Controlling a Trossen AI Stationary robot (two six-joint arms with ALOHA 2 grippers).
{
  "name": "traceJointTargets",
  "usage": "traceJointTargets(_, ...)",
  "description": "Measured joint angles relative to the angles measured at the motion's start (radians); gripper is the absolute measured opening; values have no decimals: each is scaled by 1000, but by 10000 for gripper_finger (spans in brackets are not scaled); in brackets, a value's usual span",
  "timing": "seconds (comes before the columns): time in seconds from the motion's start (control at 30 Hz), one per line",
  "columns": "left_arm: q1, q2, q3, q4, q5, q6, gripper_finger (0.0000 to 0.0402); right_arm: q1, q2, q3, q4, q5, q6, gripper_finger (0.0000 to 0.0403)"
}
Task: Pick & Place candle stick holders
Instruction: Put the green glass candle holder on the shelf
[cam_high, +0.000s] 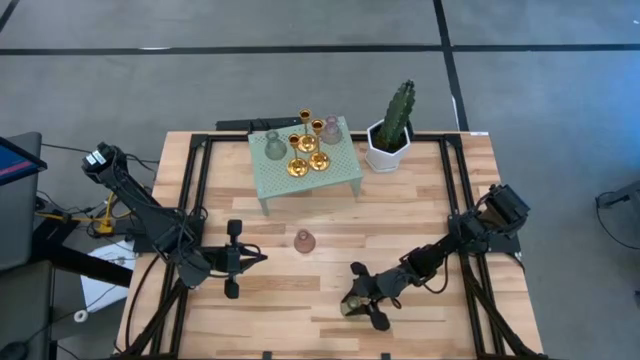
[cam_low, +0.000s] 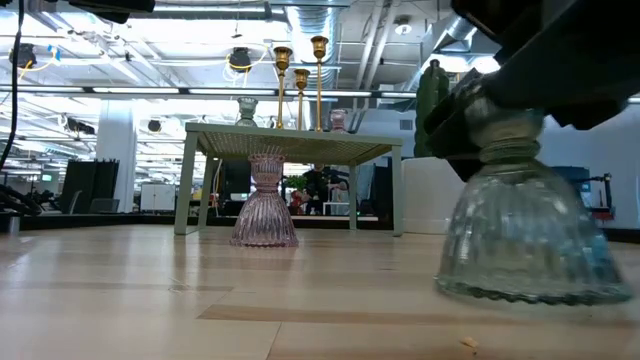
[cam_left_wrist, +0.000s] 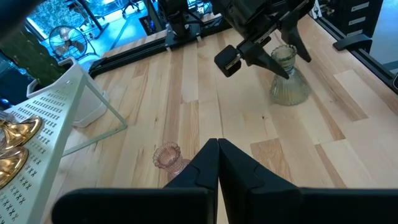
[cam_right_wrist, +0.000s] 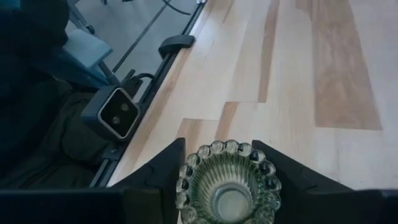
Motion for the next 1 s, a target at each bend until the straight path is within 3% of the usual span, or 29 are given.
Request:
traceJointTargets(0.27,0,0,0,7,0,-4,8,-36,-6,0,-8,2,-4,152)
traceJointTargets(0.47,0,0,0,11,0,-60,13,-68,-104,0,-85,2,-58,152)
traceJointTargets(0.77,47,10,0,15,12,-72,90,-144,-243,121,-333,5,-205,152)
traceJointTargets(1.0,177,78,-1,41,119,-71,157,-217,-245,239,-457,5,-305,152)
